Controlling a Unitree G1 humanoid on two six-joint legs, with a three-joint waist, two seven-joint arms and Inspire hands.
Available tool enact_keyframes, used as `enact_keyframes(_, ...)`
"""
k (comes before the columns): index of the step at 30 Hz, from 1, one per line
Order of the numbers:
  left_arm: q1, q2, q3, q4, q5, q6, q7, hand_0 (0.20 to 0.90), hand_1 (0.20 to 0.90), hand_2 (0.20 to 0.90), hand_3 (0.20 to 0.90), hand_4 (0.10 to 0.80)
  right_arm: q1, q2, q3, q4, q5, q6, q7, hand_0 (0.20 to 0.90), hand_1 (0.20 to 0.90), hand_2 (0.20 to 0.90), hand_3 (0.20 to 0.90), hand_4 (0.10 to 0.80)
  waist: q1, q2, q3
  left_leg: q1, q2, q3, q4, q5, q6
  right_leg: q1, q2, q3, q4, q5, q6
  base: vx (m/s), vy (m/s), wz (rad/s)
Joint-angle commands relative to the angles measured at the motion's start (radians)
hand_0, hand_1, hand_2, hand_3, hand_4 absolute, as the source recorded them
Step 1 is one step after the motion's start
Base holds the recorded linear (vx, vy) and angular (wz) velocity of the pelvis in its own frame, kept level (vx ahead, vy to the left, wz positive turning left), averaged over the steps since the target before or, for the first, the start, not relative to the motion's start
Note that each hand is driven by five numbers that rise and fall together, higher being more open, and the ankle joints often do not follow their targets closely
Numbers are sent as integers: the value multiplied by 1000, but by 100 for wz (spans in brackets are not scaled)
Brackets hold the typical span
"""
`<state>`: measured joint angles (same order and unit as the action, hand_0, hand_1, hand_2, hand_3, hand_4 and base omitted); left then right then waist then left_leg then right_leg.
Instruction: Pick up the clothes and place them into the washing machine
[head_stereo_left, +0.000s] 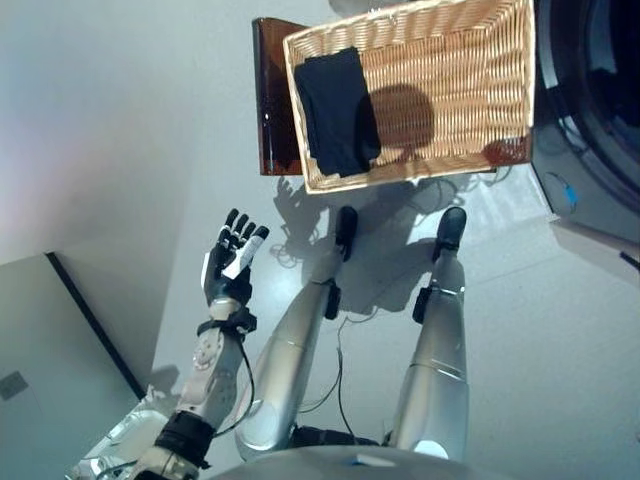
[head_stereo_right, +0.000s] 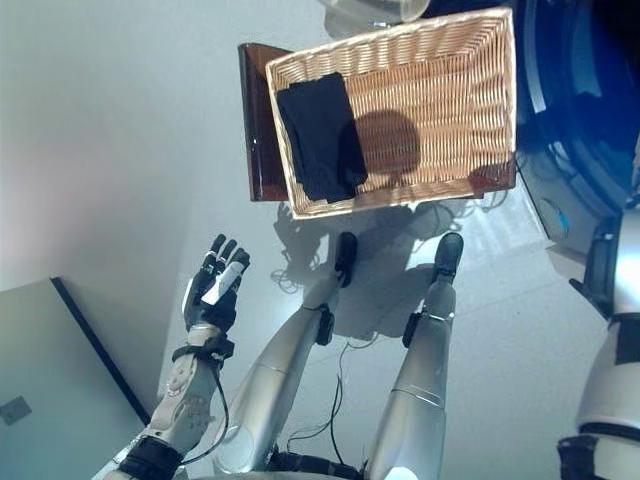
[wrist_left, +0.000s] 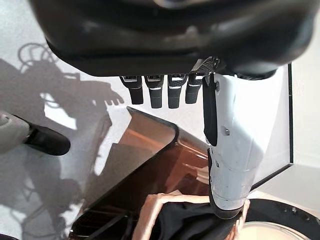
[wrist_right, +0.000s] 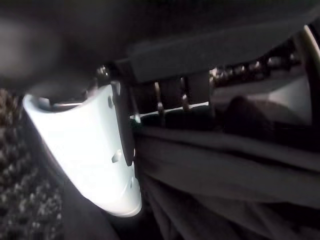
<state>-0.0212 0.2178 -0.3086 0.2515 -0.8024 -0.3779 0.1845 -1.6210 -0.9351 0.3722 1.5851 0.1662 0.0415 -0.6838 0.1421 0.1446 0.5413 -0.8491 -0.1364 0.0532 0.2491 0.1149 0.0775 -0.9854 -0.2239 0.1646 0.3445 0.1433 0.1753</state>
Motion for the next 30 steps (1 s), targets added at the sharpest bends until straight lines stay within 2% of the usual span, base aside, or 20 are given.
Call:
enact_keyframes(1,62,20,59,-106,-9,-85,17,900,900,900,900,800,-28,-218,217,-68,-24,-42,-18,200,200,200,200,300,-20,134,-21,-83,59,-45,-24,32,-150,-66,125,-60,195,-177,-105,-33,-19,-10)
enact_keyframes(11,63,23,54,-155,1,-98,32,900,900,900,900,800,-22,-232,226,-49,-30,-43,-3,200,200,200,200,300,-29,119,-21,-206,75,-10,112,-20,-146,-199,138,-33,332,-214,-119,-10,-16,-3)
enact_keyframes(18,67,30,61,-182,-2,-103,37,900,900,900,900,800,-63,-276,262,-39,-18,-37,-16,200,200,200,200,300,-28,119,-21,-237,82,1,154,-40,-142,-233,143,-22,374,-232,-125,5,-8,-1)
enact_keyframes(23,64,33,61,-182,-4,-103,46,900,900,900,900,800,-66,-264,270,-49,-15,-42,-18,200,200,200,200,300,-33,108,-21,-244,86,2,156,-48,-138,-243,154,-19,377,-238,-128,22,-12,-2)
enact_keyframes(24,61,34,63,-177,-6,-105,47,900,900,900,900,800,-67,-257,269,-48,-16,-43,-22,247,247,247,247,333,-33,106,-21,-244,87,1,155,-49,-138,-242,156,-18,374,-237,-128,33,-13,-4)
enact_keyframes(25,59,34,63,-175,-8,-107,48,900,900,900,900,800,-70,-252,269,-46,-15,-42,-27,247,247,247,247,333,-33,105,-21,-244,85,2,156,-49,-137,-242,155,-18,372,-237,-128,29,-5,-3)
enact_keyframes(26,58,34,62,-174,-9,-107,48,900,900,900,900,800,-73,-250,268,-43,-15,-42,-38,466,466,466,466,490,-32,107,-21,-243,85,2,155,-50,-136,-239,154,-17,372,-237,-126,0,0,0)
enact_keyframes(27,58,33,59,-173,-10,-107,49,900,900,900,900,800,-68,-247,267,-42,-17,-42,-35,900,900,900,900,800,-31,108,-21,-242,83,1,155,-50,-134,-238,155,-17,372,-238,-125,0,0,0)
enact_keyframes(30,60,35,62,-168,-14,-112,49,900,900,900,900,800,-58,-244,253,-46,-15,-45,-46,900,900,900,900,800,-33,108,-21,-236,81,4,151,-50,-132,-232,155,-19,371,-240,-125,0,0,0)
